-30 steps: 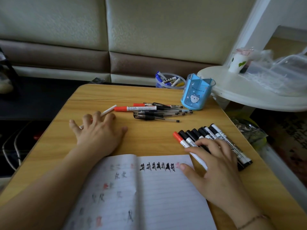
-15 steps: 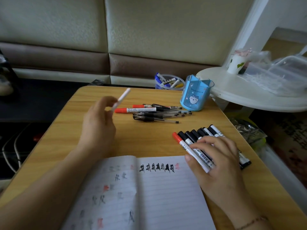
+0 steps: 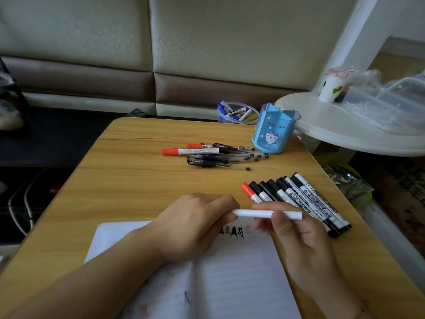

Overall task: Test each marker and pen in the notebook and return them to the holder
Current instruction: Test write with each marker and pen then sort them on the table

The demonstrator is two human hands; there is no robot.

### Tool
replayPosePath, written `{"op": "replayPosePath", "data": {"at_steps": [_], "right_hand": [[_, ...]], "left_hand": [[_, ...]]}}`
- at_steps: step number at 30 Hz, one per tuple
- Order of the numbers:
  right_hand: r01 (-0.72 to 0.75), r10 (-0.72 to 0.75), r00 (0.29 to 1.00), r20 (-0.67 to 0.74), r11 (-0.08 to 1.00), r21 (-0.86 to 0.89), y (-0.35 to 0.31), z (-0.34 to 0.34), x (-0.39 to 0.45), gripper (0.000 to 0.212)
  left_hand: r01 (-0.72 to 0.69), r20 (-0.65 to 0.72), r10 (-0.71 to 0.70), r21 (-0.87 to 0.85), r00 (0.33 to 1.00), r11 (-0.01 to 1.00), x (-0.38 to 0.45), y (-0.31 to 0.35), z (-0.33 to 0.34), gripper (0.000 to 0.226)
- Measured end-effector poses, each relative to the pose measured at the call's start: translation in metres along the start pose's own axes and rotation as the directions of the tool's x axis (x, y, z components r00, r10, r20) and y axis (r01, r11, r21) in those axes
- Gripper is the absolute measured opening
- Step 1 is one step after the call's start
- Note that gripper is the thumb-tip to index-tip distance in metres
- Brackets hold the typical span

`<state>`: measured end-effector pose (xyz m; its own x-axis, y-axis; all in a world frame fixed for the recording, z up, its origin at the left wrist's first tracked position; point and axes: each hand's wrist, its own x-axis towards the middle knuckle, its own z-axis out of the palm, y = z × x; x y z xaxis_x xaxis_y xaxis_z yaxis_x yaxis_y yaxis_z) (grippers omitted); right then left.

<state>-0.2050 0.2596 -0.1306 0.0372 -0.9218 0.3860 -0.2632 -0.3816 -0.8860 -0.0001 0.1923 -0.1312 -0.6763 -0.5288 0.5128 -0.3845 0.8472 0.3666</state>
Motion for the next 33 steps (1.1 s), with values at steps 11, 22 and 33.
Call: {"op": "replayPosePath", "data": {"at_steps": [11,22,33], "right_hand": [[-0.025,0.023,0.999,0.028,0.997,0.074,-0.004,-0.002,-0.001,0.04],[-0.064,0.072,0.951,-0.302,0.997,0.037,-0.01,-0.013,0.007,0.031],[-0.077,-0.03,0.965,-0.26,0.917,-0.391,0.006,-0.006,0.002,0.041]], "left_hand": [[0.012,0.052,-0.01,-0.029,0.999,1.0,0.0,0.002,-0.004,0.019],[0.191,-0.112,-0.243,-0.347,0.964,0.918,-0.005,-0.008,0.0,0.026],[0.315,-0.055,-0.363,-0.384,0.93,0.868,-0.002,-0.008,0.003,0.024]]}}
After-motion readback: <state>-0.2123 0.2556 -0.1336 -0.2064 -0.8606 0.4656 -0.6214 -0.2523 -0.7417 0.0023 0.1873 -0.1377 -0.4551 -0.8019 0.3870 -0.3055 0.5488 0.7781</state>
